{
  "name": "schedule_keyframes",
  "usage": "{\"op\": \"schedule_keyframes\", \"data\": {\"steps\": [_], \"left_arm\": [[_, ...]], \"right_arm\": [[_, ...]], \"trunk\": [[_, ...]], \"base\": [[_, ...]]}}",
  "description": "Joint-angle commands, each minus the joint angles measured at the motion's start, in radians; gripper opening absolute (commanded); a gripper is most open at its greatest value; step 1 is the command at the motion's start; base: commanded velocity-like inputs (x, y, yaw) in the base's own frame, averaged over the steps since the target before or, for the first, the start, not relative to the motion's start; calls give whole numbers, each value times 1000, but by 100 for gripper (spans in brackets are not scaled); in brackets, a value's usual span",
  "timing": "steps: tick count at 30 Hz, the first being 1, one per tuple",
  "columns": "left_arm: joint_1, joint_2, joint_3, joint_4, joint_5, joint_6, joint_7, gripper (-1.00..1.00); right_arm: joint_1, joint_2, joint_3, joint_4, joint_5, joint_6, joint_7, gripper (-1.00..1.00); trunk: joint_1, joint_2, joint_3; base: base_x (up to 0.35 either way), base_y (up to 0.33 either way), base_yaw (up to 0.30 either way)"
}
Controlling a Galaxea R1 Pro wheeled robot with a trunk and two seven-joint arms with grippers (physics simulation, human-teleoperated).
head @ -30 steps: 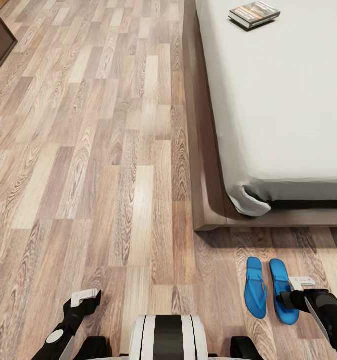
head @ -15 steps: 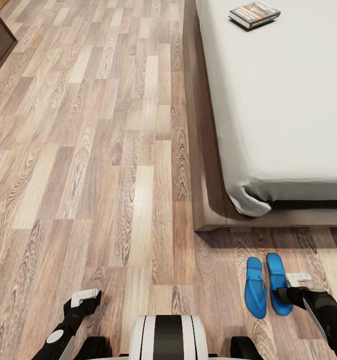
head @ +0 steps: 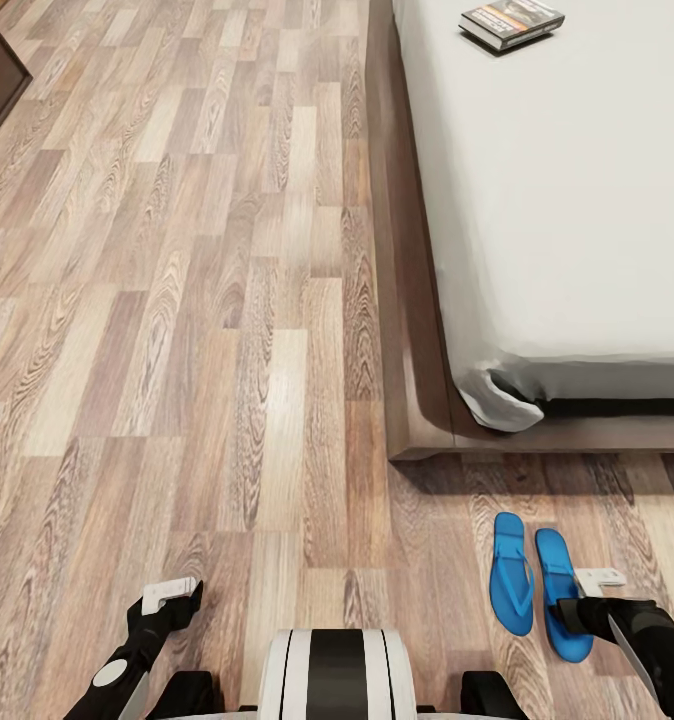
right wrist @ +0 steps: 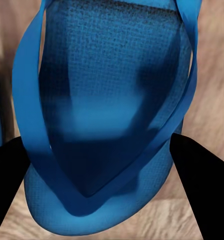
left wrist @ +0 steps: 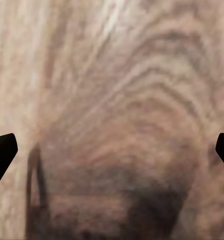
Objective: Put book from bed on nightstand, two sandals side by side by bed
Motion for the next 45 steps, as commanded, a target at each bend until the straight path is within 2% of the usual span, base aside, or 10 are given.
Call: {"op": "schedule_keyframes", "data": {"steps": [1, 6, 12, 20, 30, 37, 38, 45], "left_arm": [[-1, -1, 8, 1, -4, -3, -10, 100], [-1, -1, 8, 1, -4, -3, -10, 100], [-1, -1, 8, 1, -4, -3, -10, 100], [-1, -1, 8, 1, -4, -3, -10, 100], [-1, -1, 8, 1, -4, -3, -10, 100], [-1, -1, 8, 1, -4, -3, -10, 100], [-1, -1, 8, 1, -4, -3, -10, 100], [-1, -1, 8, 1, -4, -3, -10, 100]], "right_arm": [[0, 1, -5, -2, 10, 4, 8, -100], [0, 1, -5, -2, 10, 2, 8, -100], [0, 1, -6, 0, 8, -45, 8, -100], [0, 1, -6, 1, 5, -53, 8, -100], [0, 1, -6, 1, 5, -53, 8, -100], [0, 1, -5, 0, 5, -53, 8, -100], [0, 1, -5, 0, 5, -53, 8, 100], [0, 1, -6, 0, 4, -53, 8, 100]], "trunk": [[0, 0, 0], [0, 0, 0], [0, 0, 0], [0, 0, 0], [4, -3, -39], [4, -3, -39], [4, -3, -39], [4, -3, -39]], "base": [[0, 0, 0], [0, 0, 0], [0, 0, 0], [0, 0, 0], [0, 0, 0], [0, 0, 0], [0, 0, 0], [0, 0, 0]]}}
